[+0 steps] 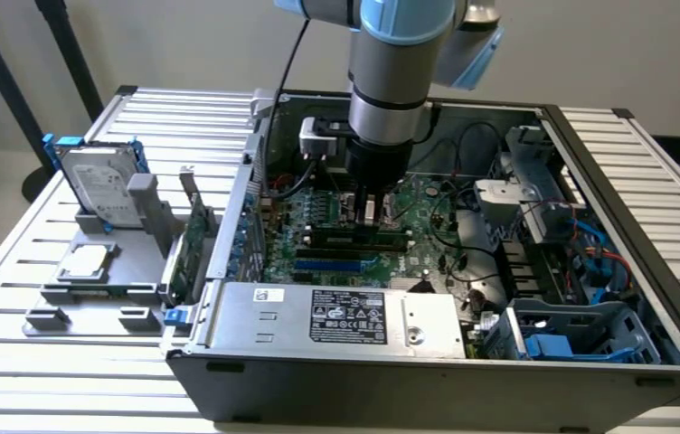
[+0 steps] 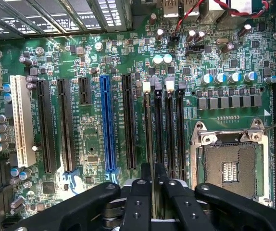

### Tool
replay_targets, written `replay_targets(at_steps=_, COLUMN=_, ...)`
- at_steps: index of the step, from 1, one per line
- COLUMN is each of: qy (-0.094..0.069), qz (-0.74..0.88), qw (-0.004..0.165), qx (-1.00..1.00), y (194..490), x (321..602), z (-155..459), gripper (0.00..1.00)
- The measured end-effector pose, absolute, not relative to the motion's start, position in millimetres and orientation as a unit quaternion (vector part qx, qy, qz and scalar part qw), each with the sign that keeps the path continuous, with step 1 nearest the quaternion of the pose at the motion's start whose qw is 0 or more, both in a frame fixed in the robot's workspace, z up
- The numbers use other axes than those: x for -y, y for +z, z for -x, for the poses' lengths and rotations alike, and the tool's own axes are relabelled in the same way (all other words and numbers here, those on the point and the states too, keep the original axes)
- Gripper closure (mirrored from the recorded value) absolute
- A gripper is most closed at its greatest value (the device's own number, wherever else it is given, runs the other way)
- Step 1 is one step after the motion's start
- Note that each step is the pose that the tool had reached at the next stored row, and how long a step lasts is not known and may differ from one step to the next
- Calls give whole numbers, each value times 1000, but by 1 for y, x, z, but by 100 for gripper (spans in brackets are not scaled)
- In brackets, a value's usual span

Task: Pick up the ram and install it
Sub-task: 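Insert the ram into the slot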

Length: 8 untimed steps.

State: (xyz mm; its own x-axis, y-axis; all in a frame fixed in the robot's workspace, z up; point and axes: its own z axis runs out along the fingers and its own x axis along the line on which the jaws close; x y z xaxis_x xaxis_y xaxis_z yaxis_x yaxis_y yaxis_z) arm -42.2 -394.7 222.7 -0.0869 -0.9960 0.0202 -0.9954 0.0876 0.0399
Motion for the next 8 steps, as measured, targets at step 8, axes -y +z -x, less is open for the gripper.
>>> replay_targets(at_steps=8, qy=-8, qz=-675, qw=21, qx=737, y=230, x=395, z=42, gripper=78)
